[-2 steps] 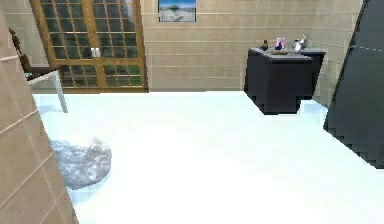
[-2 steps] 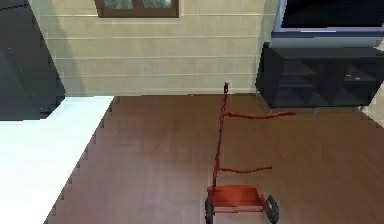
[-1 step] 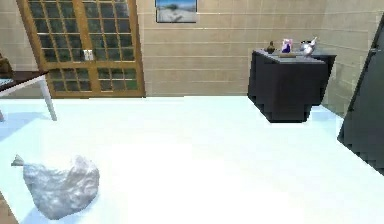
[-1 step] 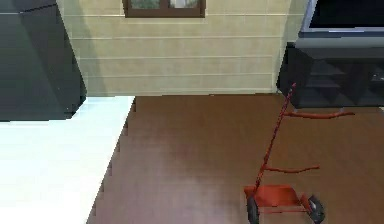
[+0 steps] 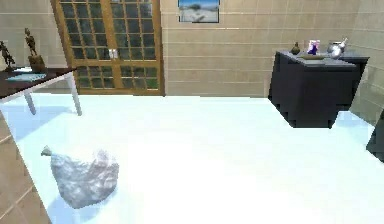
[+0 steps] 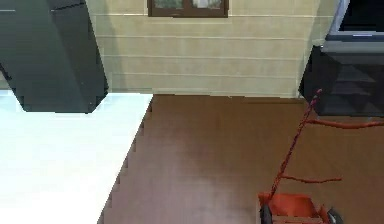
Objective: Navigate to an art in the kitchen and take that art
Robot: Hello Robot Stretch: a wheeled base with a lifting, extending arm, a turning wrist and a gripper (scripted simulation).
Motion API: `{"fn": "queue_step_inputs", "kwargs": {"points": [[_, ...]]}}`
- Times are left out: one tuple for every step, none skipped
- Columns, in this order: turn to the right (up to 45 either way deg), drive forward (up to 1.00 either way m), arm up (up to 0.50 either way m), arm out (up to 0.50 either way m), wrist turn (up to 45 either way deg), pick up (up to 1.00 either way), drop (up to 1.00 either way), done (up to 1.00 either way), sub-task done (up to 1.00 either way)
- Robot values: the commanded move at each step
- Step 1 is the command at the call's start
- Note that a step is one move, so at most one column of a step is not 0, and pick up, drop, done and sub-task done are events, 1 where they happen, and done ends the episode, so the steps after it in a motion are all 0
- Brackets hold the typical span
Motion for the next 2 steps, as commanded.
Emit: {"fn": "queue_step_inputs", "kwargs": {"points": [[0.0,1.00,0.00,0.00,0.0,0.00,0.00,0.00,0.00],[-3.0,0.00,0.00,0.00,0.0,0.00,0.00,0.00,0.00]]}}
